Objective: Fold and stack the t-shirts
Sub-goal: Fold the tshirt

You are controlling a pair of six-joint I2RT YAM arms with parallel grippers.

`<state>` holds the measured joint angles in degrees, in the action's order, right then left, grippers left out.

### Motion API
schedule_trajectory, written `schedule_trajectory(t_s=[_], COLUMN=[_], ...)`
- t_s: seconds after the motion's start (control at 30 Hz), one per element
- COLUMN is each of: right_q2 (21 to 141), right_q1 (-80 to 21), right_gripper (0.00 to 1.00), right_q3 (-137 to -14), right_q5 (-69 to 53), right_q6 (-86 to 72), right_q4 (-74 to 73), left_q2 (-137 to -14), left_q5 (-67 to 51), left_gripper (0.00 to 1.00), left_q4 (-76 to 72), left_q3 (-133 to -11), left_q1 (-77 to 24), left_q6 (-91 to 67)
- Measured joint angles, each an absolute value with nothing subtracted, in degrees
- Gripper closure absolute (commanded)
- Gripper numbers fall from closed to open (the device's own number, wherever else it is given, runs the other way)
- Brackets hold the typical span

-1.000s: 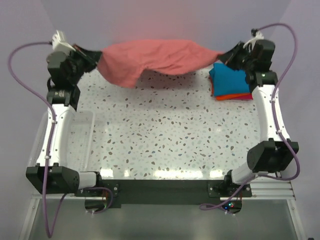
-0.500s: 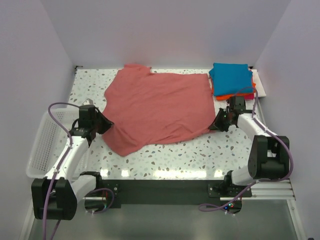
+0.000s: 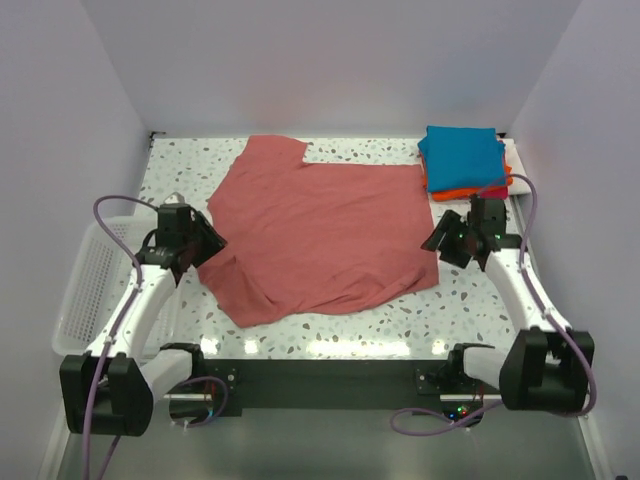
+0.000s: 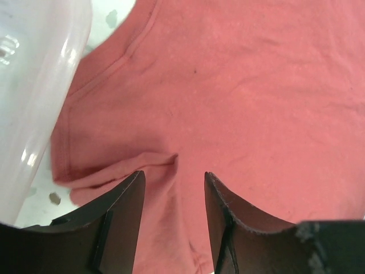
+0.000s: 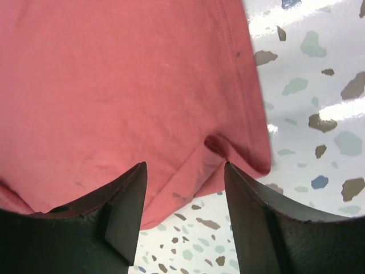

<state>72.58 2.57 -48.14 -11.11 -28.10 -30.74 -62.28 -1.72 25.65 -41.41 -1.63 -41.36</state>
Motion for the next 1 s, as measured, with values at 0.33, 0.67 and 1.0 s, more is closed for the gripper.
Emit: schedule_trajectory(t_s=[0.33, 0.67, 1.0], right_q2=[57.3, 59.6, 61.7], right_q1=[1.0, -2.1, -2.3], right_gripper=[0.52, 0.52, 0.52], right_q3=[-34.0, -32.7, -32.7], right_q5=[-11.6, -11.9, -12.2], right_q6=[-31.6, -32.6, -32.4], right_q4=[-33.5, -31.7, -30.7], left_q2=[-52.4, -61.7, -66.0], left_q5=[12.5, 25.8, 28.5], left_gripper=[0.62, 0.56, 0.50], left_q4=[36.1, 41.5, 41.2], left_q3=[-39.6, -35.7, -31.5], left_q1=[-14.7, -25.0, -26.0], left_q6=[-47.6, -56.2, -61.0])
